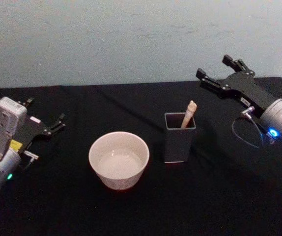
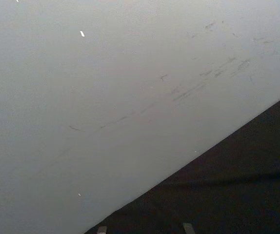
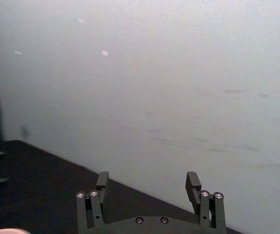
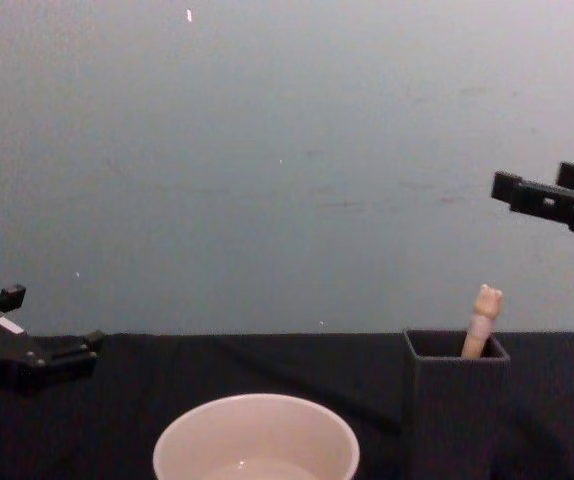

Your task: Pick up the stirring spoon with one hand, stir inside the cup, then place it back in its original position.

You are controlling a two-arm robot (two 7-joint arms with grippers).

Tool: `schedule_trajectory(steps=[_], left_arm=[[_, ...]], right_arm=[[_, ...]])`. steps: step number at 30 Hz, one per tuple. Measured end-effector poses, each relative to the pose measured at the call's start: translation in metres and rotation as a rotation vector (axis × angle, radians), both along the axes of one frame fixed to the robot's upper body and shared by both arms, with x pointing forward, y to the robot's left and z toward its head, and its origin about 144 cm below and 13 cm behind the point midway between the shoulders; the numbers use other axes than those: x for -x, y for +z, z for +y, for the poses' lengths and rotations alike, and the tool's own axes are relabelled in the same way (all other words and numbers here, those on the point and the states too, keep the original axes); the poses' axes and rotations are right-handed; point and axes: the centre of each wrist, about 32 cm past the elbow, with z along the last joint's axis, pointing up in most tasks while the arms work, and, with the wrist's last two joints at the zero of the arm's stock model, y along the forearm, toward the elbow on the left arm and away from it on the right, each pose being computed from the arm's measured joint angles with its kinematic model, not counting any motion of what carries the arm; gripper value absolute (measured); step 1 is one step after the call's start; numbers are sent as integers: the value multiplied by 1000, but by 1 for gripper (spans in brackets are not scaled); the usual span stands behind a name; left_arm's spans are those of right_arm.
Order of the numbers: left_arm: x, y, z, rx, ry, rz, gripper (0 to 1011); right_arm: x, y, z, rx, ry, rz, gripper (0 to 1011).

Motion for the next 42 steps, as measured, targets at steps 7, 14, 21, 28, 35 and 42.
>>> schedule_trajectory(steps=[7, 14, 21, 28, 35, 42], left_arm=[[0, 0, 0, 0, 0, 0, 1001], [0, 0, 0, 0, 0, 0, 1001], [0, 0, 0, 0, 0, 0, 1001], [0, 0, 0, 0, 0, 0, 1001], [0, 0, 0, 0, 0, 0, 1001], [0, 0, 0, 0, 0, 0, 1001]], right_arm=[[5, -24, 4, 48, -124, 48, 1000], [10, -51, 11, 95, -166, 121, 1000], [14, -69, 15, 124, -184, 174, 1000], [13, -77, 16, 137, -189, 202, 1000], [13, -76, 15, 138, -189, 199, 1000], [13, -75, 15, 137, -187, 197, 1002]])
